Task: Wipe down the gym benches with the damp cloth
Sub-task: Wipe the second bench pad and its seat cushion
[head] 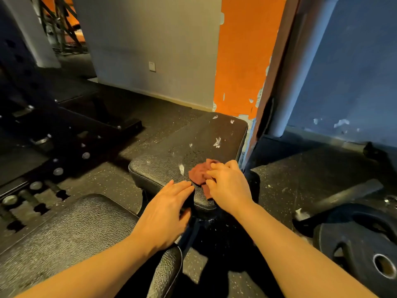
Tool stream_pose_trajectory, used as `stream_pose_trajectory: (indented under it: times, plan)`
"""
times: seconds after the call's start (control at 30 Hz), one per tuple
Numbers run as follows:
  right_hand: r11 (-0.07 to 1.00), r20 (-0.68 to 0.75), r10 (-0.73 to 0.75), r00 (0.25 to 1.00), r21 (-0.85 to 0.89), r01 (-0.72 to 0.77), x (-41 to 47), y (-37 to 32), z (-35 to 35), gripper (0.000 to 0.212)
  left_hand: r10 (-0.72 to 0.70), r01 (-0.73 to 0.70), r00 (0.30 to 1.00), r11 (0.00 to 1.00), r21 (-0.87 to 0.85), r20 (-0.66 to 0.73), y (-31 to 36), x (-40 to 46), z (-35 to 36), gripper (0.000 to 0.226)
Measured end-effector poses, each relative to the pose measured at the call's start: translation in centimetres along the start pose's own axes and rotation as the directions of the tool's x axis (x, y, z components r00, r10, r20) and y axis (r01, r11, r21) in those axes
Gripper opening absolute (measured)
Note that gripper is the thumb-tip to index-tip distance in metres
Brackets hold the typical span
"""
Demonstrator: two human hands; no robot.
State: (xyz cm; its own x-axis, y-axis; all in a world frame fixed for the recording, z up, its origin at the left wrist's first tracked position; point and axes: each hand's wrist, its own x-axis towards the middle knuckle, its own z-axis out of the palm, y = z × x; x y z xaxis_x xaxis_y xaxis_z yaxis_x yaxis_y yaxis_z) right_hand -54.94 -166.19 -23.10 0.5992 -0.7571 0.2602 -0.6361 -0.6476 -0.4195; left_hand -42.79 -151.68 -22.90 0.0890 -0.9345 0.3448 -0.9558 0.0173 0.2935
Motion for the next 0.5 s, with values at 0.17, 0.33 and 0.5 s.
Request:
stream_pose_trajectory:
  times: [0.17,0.33,0.5]
  plan:
    - [0.979,0.058,-0.170,0.984,-0.100,0.176,-1.0,1.1,-1.8,0.028,-0.103,0.105,0.994,0.993,0.050,-0.046,-0.9,0.1,0.6,0.047]
    - [0.993,-0.025,0.097,0.995,-0.058,-0.098,3.6,0.9,2.0,0.031,-0.218,0.237,0.960,0.967,0.097,-0.176,-1.2,0.2,1.0,0.031]
    - [0.978,0.150,-0.199,0.969,-0.030,0.205,0.6,-3.9,1.1,0.034,-0.362,0.360,0.918,0.932,-0.044,-0.164,-1.2,0.4,0.1,0.025]
